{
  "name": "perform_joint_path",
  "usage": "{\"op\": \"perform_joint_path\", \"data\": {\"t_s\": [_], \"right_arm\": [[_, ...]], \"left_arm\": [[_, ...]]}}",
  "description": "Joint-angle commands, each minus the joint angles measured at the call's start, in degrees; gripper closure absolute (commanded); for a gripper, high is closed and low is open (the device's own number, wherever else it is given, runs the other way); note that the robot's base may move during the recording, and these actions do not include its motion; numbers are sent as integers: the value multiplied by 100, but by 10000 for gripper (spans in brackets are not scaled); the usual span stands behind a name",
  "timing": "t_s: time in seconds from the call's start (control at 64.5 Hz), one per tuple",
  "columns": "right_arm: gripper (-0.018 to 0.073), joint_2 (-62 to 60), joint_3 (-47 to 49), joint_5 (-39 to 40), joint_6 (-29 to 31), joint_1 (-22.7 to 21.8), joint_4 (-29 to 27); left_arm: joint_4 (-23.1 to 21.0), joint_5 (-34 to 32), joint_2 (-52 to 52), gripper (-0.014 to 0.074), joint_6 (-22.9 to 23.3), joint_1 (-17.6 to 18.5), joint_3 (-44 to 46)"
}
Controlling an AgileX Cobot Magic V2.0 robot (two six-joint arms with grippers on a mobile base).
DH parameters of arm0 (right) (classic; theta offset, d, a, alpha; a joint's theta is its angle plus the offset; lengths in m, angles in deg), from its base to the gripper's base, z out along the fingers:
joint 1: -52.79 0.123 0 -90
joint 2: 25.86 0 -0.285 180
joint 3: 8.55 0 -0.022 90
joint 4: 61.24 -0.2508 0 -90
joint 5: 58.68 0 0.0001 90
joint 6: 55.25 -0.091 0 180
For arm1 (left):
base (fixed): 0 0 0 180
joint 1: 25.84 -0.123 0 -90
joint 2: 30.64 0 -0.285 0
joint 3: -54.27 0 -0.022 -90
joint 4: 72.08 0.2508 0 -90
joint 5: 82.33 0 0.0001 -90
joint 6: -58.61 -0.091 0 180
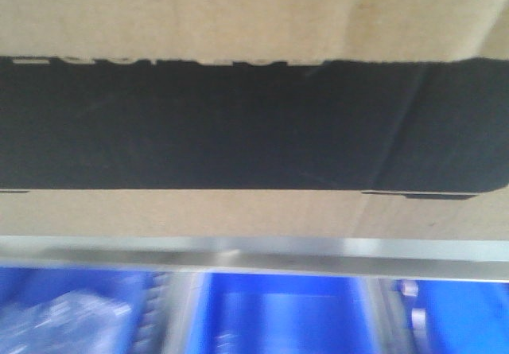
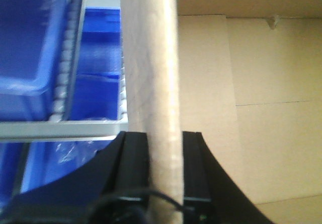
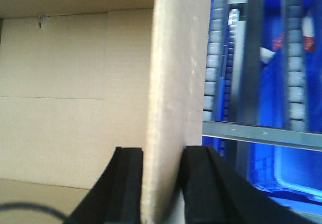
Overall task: Grab box from left shelf to table start
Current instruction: 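Hold the box with both grippers while the base backs away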
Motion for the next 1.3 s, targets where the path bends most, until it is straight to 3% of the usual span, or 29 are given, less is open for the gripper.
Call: {"op": "perform_joint_path", "data": {"t_s": [0.0, 1.287], "right_arm": [[502, 60, 159, 719, 11, -79, 897], [502, 60, 159, 719, 11, -79, 897]], "left_arm": [[-14, -1006, 28, 701, -129, -2, 238], [-14, -1006, 28, 701, -129, -2, 238]]}}
